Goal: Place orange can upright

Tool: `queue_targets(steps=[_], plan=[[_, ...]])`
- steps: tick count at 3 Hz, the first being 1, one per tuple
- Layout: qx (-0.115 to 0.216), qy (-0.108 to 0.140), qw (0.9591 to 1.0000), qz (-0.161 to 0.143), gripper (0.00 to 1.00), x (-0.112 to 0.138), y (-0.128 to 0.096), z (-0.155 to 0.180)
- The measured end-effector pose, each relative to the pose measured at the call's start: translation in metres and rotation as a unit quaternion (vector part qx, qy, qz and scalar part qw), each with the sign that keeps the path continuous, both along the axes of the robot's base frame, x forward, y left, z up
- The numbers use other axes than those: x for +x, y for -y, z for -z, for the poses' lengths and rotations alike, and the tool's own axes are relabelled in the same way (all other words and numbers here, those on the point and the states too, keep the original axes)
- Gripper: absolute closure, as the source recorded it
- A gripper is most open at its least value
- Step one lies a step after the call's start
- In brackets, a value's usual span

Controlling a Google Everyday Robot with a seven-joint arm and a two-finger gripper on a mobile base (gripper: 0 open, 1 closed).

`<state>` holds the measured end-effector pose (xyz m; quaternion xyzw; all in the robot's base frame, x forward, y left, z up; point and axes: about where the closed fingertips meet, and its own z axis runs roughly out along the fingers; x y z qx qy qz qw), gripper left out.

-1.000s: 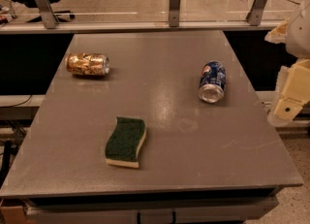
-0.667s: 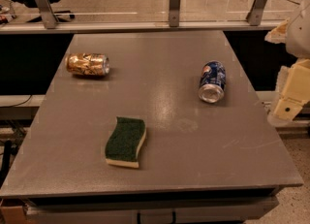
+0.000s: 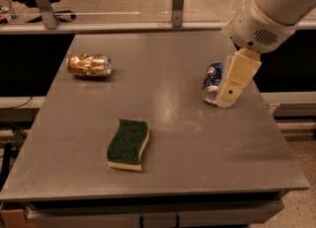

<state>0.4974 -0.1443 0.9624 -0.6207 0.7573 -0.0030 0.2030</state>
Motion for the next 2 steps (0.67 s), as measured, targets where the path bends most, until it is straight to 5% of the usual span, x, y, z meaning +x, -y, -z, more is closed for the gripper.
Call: queue_targets(steps=[2], plan=[[0.085, 0.025, 0.9959, -0.018, 0.0, 0.088, -0.118, 0.013]])
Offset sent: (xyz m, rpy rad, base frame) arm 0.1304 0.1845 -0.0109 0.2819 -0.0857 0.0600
